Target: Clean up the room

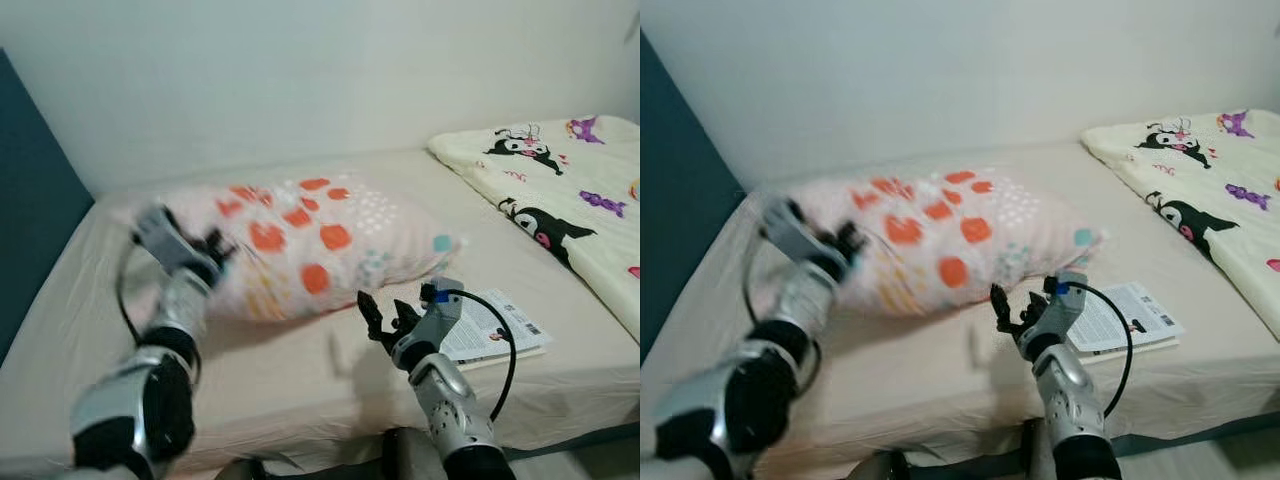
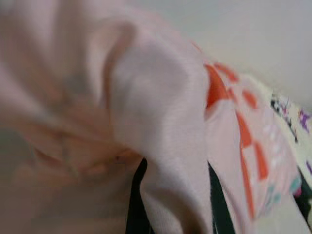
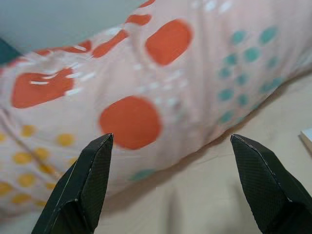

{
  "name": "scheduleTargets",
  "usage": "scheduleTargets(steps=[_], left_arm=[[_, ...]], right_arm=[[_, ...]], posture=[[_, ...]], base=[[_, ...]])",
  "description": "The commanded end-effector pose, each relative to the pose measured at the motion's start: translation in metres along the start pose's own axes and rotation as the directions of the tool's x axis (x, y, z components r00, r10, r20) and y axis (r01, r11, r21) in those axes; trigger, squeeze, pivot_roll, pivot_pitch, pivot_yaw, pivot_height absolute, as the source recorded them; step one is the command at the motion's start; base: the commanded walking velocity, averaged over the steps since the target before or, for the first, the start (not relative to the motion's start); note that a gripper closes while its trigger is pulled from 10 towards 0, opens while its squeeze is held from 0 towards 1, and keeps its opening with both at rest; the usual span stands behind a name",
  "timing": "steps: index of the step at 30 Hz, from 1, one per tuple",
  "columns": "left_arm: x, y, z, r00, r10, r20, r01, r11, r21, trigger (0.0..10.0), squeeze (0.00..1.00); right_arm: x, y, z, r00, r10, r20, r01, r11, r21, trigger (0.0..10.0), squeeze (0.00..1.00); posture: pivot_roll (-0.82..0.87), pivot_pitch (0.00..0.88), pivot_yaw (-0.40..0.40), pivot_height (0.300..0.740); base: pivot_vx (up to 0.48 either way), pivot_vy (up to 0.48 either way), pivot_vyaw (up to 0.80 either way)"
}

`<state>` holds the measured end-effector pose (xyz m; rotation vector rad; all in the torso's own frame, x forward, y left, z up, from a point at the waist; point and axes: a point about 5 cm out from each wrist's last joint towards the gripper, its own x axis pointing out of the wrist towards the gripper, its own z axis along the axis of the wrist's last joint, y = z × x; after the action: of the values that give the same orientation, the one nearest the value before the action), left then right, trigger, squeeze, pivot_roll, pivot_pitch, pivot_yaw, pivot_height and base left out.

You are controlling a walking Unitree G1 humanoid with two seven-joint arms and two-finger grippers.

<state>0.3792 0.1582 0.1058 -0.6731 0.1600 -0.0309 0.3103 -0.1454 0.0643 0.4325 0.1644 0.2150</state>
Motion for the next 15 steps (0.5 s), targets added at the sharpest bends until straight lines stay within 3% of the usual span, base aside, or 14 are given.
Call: scheduleTargets(steps=[1, 9, 15], left_arm=[[0.000, -0.002, 0.001, 1.000, -0.018, 0.002, 0.018, 0.999, 0.029, 10.0, 0.00], [-0.018, 0.022, -0.039, 0.992, 0.067, -0.106, -0.060, 0.996, 0.069, 10.0, 0.00], [-0.021, 0.025, -0.044, 0.991, 0.070, -0.118, -0.059, 0.994, 0.092, 10.0, 0.00]], right_arm=[[-0.001, 0.002, -0.001, 1.000, 0.014, 0.003, -0.014, 1.000, -0.013, 10.0, 0.00], [0.000, 0.003, -0.001, 1.000, 0.023, 0.008, -0.022, 1.000, -0.020, 10.0, 0.00], [0.000, 0.004, -0.001, 1.000, 0.026, 0.009, -0.026, 1.000, -0.015, 10.0, 0.00]], posture=[[-0.08, 0.001, 0.058, 0.634], [-0.07, 0.003, 0.057, 0.659], [-0.07, 0.003, 0.059, 0.678]], base=[[0.000, 0.000, 0.00], [0.000, 0.000, 0.00], [0.000, 0.000, 0.00]])
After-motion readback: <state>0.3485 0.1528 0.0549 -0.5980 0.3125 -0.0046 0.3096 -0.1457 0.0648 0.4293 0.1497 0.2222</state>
